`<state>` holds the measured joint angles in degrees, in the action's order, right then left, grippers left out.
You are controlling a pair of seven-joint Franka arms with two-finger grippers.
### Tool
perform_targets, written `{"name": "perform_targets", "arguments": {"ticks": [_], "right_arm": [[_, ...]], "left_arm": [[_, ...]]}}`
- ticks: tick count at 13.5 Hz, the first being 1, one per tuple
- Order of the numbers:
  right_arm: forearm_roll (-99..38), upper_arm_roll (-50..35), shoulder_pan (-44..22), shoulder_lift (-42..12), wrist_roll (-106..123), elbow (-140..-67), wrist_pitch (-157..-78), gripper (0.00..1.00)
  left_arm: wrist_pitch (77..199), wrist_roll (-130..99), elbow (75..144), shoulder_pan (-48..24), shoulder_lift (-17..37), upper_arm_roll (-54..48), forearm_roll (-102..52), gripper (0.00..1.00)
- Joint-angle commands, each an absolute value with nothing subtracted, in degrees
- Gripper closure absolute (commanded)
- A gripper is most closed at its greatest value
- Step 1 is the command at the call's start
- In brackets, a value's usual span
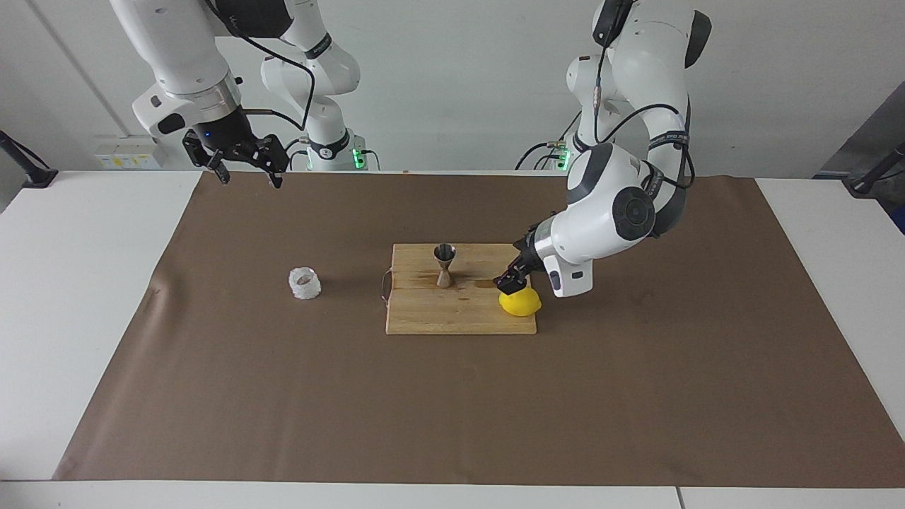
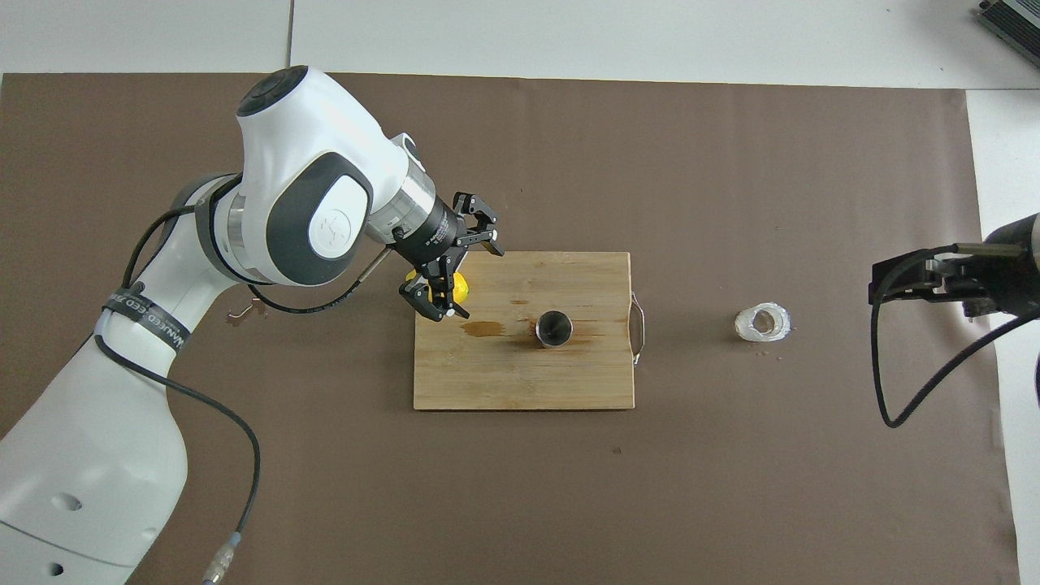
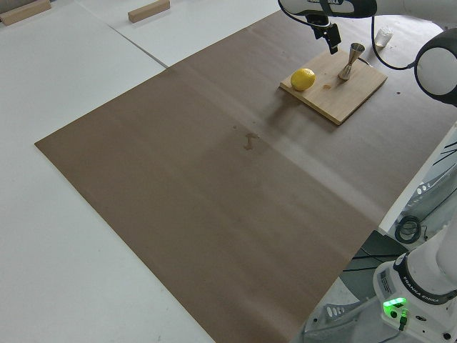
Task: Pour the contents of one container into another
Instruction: 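Retract the left gripper while the right gripper moves toward the white cup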
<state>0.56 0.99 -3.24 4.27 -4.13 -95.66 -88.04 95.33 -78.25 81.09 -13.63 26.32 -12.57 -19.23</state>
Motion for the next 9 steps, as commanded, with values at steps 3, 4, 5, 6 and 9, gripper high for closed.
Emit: {"name": "perform_targets", "arguments": {"ticks": [3, 4, 5, 6, 9], "right_arm": [[-1.14, 1.23, -1.93, 8.34, 13.93, -103.08, -93.68, 0.00], [-1.14, 1.49, -1.76, 8.87, 19.02, -104.49, -95.00, 0.00], [-1.40, 1.49, -0.97, 9.49, 24.29, -105.72, -96.49, 0.00], [-2.62, 1.58, -0.44, 10.19, 29.83, -107.56, -98.07, 0.00], [-7.02, 1.67, 1.49, 13.44, 46.97, -115.64, -105.10, 0.00]], "left_arm": [[87.11, -65.25, 81.21, -10.65, 21.46, -8.53, -16.26, 0.00], [86.75, -62.34, 81.38, -9.42, 20.31, -8.35, -15.04, 0.00], [85.70, -59.88, 81.56, -8.80, 19.43, -8.26, -13.12, 0.00], [84.21, -57.94, 81.48, -8.18, 18.81, -8.17, -11.27, 0.00], [82.18, -52.21, 81.91, -5.37, 16.62, -8.17, -7.92, 0.00]]}}
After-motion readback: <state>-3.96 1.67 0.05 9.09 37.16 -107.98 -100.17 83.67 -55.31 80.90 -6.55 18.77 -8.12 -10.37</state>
